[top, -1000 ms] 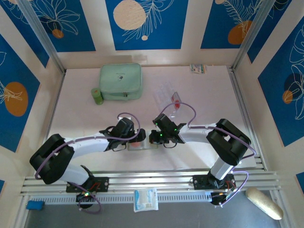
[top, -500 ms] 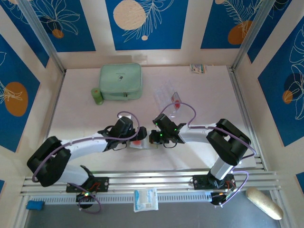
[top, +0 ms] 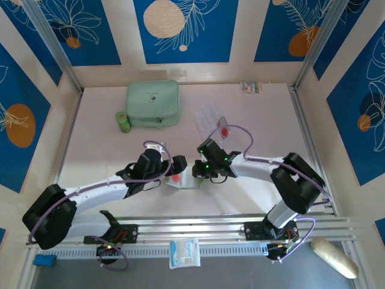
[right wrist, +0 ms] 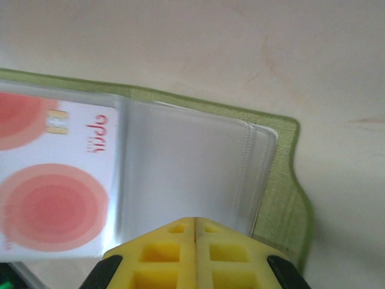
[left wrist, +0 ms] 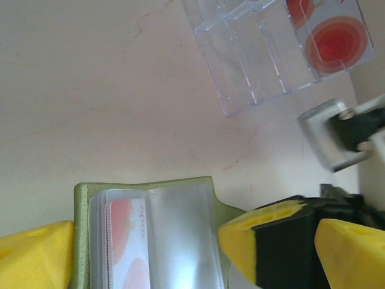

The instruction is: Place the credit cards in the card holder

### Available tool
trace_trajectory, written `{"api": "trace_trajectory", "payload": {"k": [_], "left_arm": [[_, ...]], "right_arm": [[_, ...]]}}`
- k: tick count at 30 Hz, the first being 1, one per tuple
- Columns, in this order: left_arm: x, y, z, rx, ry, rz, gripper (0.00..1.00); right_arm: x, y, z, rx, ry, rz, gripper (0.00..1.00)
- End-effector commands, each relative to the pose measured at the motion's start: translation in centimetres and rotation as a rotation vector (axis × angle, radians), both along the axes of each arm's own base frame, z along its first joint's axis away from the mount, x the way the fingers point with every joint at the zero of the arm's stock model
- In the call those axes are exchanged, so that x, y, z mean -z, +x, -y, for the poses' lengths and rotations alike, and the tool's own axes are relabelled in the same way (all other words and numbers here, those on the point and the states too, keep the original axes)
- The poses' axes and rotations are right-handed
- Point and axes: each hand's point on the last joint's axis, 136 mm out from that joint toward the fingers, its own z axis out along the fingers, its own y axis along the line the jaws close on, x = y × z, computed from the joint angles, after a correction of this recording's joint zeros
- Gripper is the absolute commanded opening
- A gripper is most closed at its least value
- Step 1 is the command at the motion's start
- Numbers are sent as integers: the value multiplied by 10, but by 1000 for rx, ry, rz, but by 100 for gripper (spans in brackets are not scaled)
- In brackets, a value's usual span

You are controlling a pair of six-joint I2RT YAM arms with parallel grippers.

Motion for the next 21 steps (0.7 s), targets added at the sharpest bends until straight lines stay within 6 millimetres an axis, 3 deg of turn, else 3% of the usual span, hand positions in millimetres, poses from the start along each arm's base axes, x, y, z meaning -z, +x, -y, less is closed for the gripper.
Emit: {"api": "trace_trajectory", "payload": {"k": [1,9,15,21], "left_arm": [[-9,-1,6,14,-47,16,100],[-13,-1,11,18,-68,5,100],[-21,-1,20,37,-87,10,100],[-31,-3,39,77,-95,24,100]], "right_arm": [[-26,4,10,10,10,44,2],[-10,-7,40,67,-43,14,33],[10,-9,41,68,-52,-14,34],[7,-1,48,98,-15,-6,33]]}}
